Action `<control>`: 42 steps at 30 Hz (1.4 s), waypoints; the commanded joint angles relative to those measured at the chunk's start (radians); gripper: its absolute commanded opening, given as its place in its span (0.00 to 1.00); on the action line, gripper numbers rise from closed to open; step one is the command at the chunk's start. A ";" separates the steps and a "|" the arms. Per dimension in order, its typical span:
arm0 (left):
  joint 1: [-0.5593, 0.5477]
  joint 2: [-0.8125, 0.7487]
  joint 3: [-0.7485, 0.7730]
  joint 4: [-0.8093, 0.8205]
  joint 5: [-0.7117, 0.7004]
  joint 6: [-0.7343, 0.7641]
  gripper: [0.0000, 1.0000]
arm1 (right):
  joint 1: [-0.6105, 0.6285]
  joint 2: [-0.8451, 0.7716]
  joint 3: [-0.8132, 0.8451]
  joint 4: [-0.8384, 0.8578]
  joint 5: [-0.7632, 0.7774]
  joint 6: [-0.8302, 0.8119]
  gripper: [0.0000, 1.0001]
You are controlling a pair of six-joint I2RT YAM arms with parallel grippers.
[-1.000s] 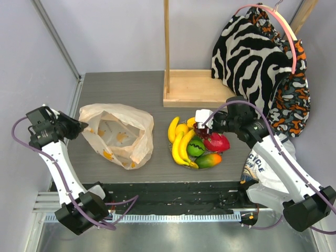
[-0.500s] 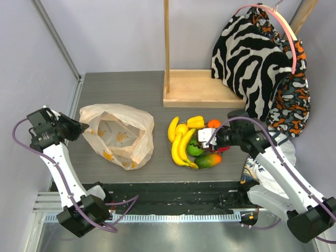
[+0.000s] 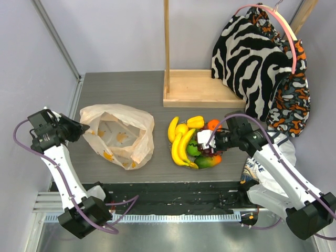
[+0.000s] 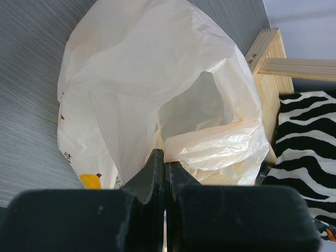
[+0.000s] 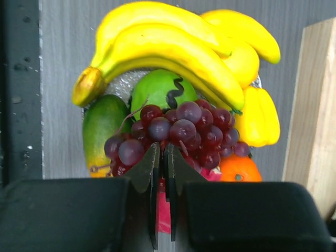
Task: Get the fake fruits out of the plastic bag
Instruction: Place the fake fruit on the plate, then reset both arms
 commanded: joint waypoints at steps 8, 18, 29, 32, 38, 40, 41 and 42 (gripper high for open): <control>0.008 -0.018 -0.020 0.029 0.023 -0.017 0.00 | 0.033 0.064 0.114 -0.030 -0.031 0.005 0.11; 0.008 -0.012 -0.025 0.037 0.021 -0.014 0.00 | 0.033 0.104 0.157 -0.082 0.004 0.056 0.75; 0.008 0.036 0.008 0.072 0.053 -0.012 0.00 | 0.021 0.216 0.340 0.275 0.296 0.772 1.00; 0.006 0.068 0.077 0.077 0.064 0.020 0.38 | 0.022 0.291 0.358 0.301 0.505 0.962 0.99; -0.018 0.143 0.273 0.074 0.044 0.132 0.89 | 0.021 0.287 0.294 0.375 0.754 1.082 1.00; -0.023 0.163 0.334 0.074 0.041 0.178 0.99 | 0.022 0.274 0.272 0.384 0.776 1.105 1.00; -0.030 0.169 0.390 0.072 0.035 0.192 1.00 | 0.022 0.271 0.269 0.386 0.783 1.111 1.00; -0.035 0.183 0.416 0.069 0.026 0.227 1.00 | 0.022 0.271 0.265 0.384 0.791 1.120 1.00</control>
